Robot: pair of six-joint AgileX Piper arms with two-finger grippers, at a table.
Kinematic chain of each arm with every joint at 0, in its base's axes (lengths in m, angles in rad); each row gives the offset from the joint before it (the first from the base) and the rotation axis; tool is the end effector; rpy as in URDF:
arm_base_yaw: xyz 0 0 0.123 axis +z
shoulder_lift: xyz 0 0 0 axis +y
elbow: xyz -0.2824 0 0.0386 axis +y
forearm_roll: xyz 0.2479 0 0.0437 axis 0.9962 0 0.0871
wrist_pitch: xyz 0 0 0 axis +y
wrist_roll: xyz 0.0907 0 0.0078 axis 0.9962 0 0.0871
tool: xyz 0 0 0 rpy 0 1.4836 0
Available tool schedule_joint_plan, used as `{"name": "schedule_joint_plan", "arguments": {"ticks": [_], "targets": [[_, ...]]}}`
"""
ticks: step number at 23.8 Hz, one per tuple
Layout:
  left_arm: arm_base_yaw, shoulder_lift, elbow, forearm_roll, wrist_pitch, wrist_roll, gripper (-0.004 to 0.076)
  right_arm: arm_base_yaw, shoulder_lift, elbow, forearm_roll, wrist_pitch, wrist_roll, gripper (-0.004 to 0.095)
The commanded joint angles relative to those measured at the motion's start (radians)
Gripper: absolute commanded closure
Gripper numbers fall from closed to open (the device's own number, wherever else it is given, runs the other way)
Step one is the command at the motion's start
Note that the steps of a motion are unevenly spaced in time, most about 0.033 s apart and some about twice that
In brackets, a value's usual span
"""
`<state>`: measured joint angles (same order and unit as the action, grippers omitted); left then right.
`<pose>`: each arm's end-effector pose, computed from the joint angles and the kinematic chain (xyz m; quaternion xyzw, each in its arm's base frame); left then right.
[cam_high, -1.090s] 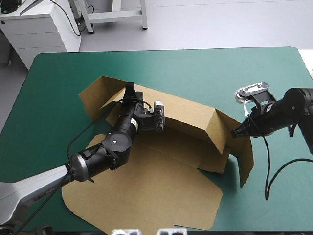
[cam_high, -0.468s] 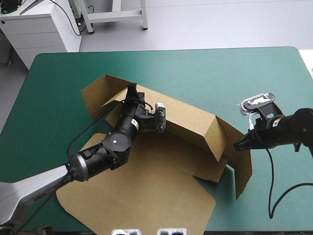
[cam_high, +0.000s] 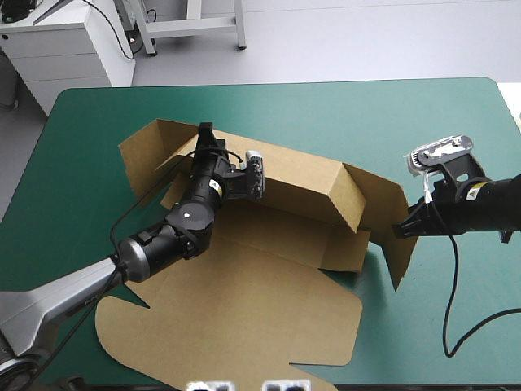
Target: Fold the box
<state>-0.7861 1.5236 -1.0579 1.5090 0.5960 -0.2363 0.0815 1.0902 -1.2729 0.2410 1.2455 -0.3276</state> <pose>0.2730 -0.2010 0.3039 0.6018 0.5539 0.3610 0.4479 0.1875 0.0360 0.4062 -0.1895 0.9300 0.0835 0.3036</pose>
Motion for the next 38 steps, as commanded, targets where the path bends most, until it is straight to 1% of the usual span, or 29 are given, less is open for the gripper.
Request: {"name": "schedule_joint_plan", "arguments": {"ticks": [1,6,7,8,9,11,14,18,19,20,21,23,28,31,34,35,38], "targets": [[0.014,-0.011,-0.08,0.009,0.024,-0.024,0.0732,0.001,-0.019,-0.033,0.037,-0.018,-0.016,0.0916],[0.014,0.034,-0.152,-0.053,0.032,-0.024,0.0732,0.001,-0.019,0.002,0.04,-0.038,-0.018,0.0916],[0.014,0.046,-0.174,-0.081,0.041,-0.015,0.0731,0.001,-0.017,0.03,0.042,-0.068,-0.018,0.0915],[0.014,0.052,-0.186,-0.106,0.058,0.004,0.0731,0.001,-0.017,0.049,0.045,-0.077,-0.018,0.0915],[0.017,0.062,-0.202,-0.139,0.082,0.068,0.0731,0.001,-0.015,0.086,0.066,-0.091,-0.026,0.0914],[0.026,0.062,-0.205,-0.147,0.096,0.114,0.0731,0.001,-0.015,0.111,0.095,-0.111,-0.048,0.0907],[0.049,0.062,-0.205,-0.155,0.108,0.112,0.0731,0.001,-0.019,0.1,0.09,-0.128,-0.048,0.0907],[0.074,0.062,-0.205,-0.227,0.117,0.112,0.0731,0.001,-0.011,0.084,0.077,-0.175,-0.049,0.0907],[0.07,0.06,-0.205,-0.252,0.112,0.112,0.0731,0.001,0.003,0.084,0.069,-0.185,-0.058,0.0907],[0.063,0.06,-0.205,-0.276,0.112,0.112,0.0731,0.001,0.011,0.084,0.033,-0.209,-0.056,0.0907],[0.061,0.06,-0.205,-0.311,0.112,0.114,0.0731,0.001,0.016,0.081,-0.051,-0.256,-0.022,0.0907],[0.055,0.06,-0.205,-0.379,0.112,0.178,0.0731,0.001,0.036,0.041,-0.147,-0.273,0.033,0.0908],[0.053,0.06,-0.205,-0.452,0.112,0.299,0.0731,0.001,0.119,-0.114,-0.128,-0.264,0.031,0.0908],[0.053,0.06,-0.205,-0.454,0.099,0.352,0.0731,0.001,0.185,-0.213,-0.115,-0.229,0.031,0.0908],[0.053,0.06,-0.205,-0.456,0.069,0.434,0.0732,0.001,0.267,-0.3,-0.108,-0.193,0.031,0.0908],[0.053,0.06,-0.205,-0.461,0.046,0.475,0.0731,0.001,0.321,-0.339,-0.094,-0.175,0.031,0.0908],[0.053,0.06,-0.205,-0.461,0.016,0.508,0.0732,0.011,0.388,-0.374,-0.085,-0.155,0.031,0.0908]]}}
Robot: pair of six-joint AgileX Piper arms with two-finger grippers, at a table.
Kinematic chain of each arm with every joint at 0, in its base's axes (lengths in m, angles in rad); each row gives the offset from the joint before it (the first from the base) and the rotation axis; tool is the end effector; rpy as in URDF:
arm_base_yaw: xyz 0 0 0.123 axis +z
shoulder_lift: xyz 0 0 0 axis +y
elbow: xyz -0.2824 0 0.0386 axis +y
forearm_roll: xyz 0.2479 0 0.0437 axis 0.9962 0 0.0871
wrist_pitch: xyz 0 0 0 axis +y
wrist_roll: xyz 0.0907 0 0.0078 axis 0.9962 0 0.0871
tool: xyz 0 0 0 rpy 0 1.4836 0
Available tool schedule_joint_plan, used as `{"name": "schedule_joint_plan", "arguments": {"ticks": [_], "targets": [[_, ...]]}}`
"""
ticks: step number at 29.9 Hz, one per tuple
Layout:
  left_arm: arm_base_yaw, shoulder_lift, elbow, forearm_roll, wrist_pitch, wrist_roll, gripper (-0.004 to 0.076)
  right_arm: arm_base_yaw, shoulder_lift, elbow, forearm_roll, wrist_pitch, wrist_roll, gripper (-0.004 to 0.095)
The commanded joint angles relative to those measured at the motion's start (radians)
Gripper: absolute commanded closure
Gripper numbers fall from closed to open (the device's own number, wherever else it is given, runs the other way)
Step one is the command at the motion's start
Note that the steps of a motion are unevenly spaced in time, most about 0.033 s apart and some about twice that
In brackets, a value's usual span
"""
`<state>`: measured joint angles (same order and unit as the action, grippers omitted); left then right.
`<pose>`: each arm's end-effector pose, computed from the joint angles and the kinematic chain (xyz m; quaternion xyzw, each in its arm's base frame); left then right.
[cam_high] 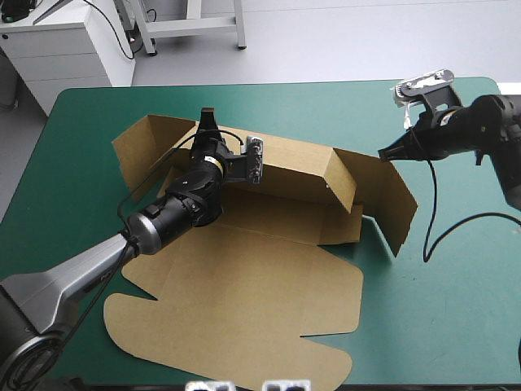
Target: Fold the box
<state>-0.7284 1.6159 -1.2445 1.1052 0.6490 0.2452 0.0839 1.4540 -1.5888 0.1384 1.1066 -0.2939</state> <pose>0.3020 -0.2034 0.3101 0.6412 0.5751 0.3560 0.3625 0.3006 0.0366 0.4148 -0.1682 0.9243 0.0331 0.3409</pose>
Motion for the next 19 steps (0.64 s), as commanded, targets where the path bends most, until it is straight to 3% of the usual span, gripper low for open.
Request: {"name": "schedule_joint_plan", "arguments": {"ticks": [1,7,19], "targets": [[-0.004,-0.032,-0.018,-0.057,-0.05,0.034,0.0731,0.015,0.039,-0.06,0.008,-0.018,-0.003,0.0908],[-0.002,-0.032,-0.018,-0.057,-0.067,0.068,0.0732,0.082,0.125,-0.06,0.004,-0.036,-0.001,0.0908],[0.0,-0.03,-0.018,-0.057,-0.087,0.068,0.0732,0.11,0.098,-0.013,-0.002,0.098,0.012,0.0907]]}}
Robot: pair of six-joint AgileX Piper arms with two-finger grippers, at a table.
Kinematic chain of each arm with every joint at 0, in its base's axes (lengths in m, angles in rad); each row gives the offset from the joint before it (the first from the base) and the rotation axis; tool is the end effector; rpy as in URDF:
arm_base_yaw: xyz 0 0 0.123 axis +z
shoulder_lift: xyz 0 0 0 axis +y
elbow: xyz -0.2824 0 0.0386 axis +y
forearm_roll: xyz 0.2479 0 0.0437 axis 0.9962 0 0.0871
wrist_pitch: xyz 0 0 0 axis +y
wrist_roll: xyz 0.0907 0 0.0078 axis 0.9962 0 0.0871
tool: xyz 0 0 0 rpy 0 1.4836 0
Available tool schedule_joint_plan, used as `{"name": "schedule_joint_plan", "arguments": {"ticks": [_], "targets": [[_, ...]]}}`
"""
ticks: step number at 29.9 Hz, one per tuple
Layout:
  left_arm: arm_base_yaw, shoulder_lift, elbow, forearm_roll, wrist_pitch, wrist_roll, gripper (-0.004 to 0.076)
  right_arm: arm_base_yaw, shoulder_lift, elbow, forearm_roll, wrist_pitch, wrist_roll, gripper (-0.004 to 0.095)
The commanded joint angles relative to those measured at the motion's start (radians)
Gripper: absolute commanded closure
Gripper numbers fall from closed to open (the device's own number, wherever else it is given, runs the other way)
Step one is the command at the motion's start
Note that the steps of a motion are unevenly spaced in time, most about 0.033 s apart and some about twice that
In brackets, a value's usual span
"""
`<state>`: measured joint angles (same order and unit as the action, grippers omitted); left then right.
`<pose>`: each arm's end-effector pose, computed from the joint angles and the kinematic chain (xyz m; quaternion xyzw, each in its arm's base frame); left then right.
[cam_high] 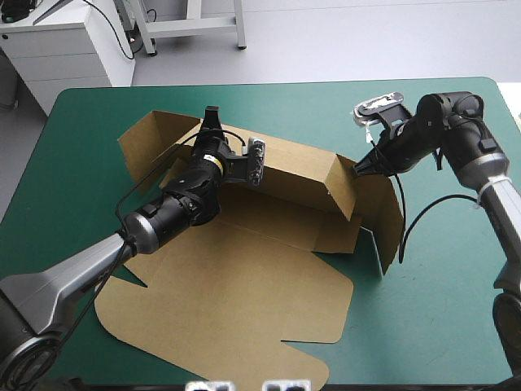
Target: Fold the box
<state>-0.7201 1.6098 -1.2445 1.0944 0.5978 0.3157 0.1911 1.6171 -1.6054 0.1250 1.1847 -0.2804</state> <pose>0.3026 -0.2048 0.3127 0.6622 0.5468 0.3548 0.3696 0.3322 0.0750 0.3632 -0.2175 0.9470 0.0515 0.2308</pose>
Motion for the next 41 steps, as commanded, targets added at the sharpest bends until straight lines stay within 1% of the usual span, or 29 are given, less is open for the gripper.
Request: {"name": "schedule_joint_plan", "arguments": {"ticks": [1,4,7,10,11,14,16,18,21,26,35,41], "targets": [[-0.009,-0.024,-0.018,-0.047,-0.034,-0.003,0.0732,0.003,-0.074,0.016,0.012,0.012,-0.001,0.0907],[-0.009,-0.024,-0.018,-0.047,-0.034,-0.007,0.0732,0.003,-0.112,0.071,-0.02,-0.026,-0.001,0.0908],[-0.009,-0.024,-0.018,-0.047,-0.04,-0.057,0.0732,-0.001,-0.135,0.103,-0.071,-0.082,0.021,0.0908],[-0.009,-0.024,-0.018,-0.047,-0.04,-0.107,0.0732,-0.029,-0.132,0.124,-0.005,-0.143,0.001,0.0909],[-0.009,-0.024,-0.018,-0.036,-0.04,-0.129,0.0732,-0.04,-0.128,0.134,0.057,-0.148,-0.025,0.0909],[-0.009,-0.024,-0.018,0.009,-0.038,-0.19,0.0732,-0.064,-0.122,0.162,0.181,-0.158,-0.103,0.0909],[-0.009,-0.024,-0.02,0.042,-0.031,-0.232,0.0732,-0.072,-0.118,0.177,0.208,-0.161,-0.114,0.091],[-0.009,-0.024,-0.023,0.059,-0.019,-0.255,0.0732,-0.074,-0.118,0.191,0.209,-0.156,-0.114,0.0913],[0.004,-0.024,-0.044,0.059,-0.011,-0.257,0.0731,-0.074,-0.12,0.21,0.234,-0.135,-0.129,0.0913],[0.029,-0.024,-0.078,0.055,-0.006,-0.248,0.0731,-0.074,-0.145,0.271,0.338,-0.136,-0.189,0.0913],[0.029,0.002,-0.078,-0.036,0.012,-0.116,0.0732,-0.065,-0.215,0.382,0.395,-0.144,-0.225,0.0912],[0.029,0.023,-0.078,-0.047,0.022,-0.106,0.0732,-0.058,-0.272,0.423,0.427,-0.155,-0.244,0.0912]]}}
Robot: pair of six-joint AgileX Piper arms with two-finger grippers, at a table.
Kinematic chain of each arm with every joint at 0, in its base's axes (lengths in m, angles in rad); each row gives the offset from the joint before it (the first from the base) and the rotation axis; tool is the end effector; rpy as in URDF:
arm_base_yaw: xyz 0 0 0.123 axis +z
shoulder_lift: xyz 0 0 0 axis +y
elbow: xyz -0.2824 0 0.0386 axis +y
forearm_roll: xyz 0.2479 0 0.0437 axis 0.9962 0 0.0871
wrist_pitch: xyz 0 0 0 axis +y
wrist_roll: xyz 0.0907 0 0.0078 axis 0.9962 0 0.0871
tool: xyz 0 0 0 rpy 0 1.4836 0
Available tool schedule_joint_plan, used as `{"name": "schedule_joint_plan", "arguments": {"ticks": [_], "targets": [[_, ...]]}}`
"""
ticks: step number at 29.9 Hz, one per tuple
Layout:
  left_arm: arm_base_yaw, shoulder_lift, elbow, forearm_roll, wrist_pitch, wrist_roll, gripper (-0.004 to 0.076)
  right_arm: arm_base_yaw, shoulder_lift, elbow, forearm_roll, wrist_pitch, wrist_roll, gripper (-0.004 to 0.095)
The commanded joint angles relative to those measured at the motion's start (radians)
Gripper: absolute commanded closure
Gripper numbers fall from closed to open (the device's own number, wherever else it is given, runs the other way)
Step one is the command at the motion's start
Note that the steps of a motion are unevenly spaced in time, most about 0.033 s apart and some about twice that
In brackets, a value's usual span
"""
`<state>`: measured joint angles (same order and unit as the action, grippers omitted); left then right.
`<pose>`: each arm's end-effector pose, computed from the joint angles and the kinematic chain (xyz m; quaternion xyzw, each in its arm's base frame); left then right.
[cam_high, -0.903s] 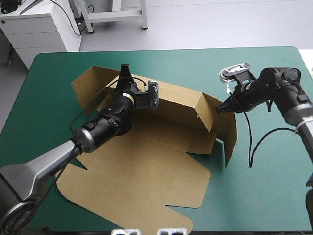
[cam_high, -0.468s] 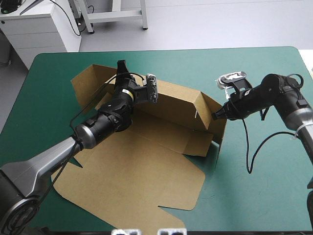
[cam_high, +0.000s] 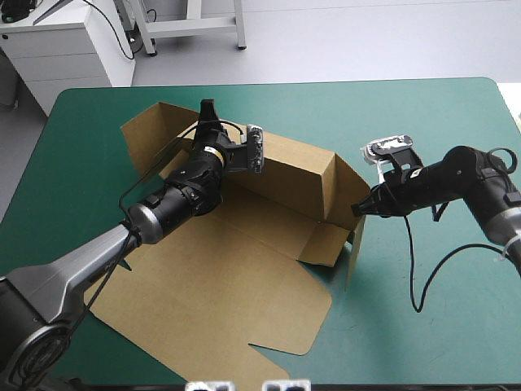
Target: Fold the box
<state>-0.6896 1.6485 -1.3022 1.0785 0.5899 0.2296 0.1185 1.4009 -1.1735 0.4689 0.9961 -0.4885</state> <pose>0.3180 -0.2043 0.3160 0.6235 0.5872 0.3378 0.3903 0.2750 0.0675 0.3201 -0.2063 0.9307 0.1753 0.2461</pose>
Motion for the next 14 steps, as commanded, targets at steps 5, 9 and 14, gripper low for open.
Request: {"name": "schedule_joint_plan", "arguments": {"ticks": [5,9,14], "targets": [[-0.001,-0.015,-0.02,-0.031,0.032,-0.02,0.0732,0.014,-0.098,-0.009,0.061,0.007,-0.007,0.0912],[-0.001,-0.013,-0.02,-0.031,0.016,-0.02,0.0732,0.014,-0.158,-0.009,0.012,-0.05,0.006,0.0912],[-0.001,-0.011,-0.02,-0.031,0.011,-0.029,0.0732,0.014,-0.154,-0.009,-0.013,-0.021,0.029,0.0912]]}}
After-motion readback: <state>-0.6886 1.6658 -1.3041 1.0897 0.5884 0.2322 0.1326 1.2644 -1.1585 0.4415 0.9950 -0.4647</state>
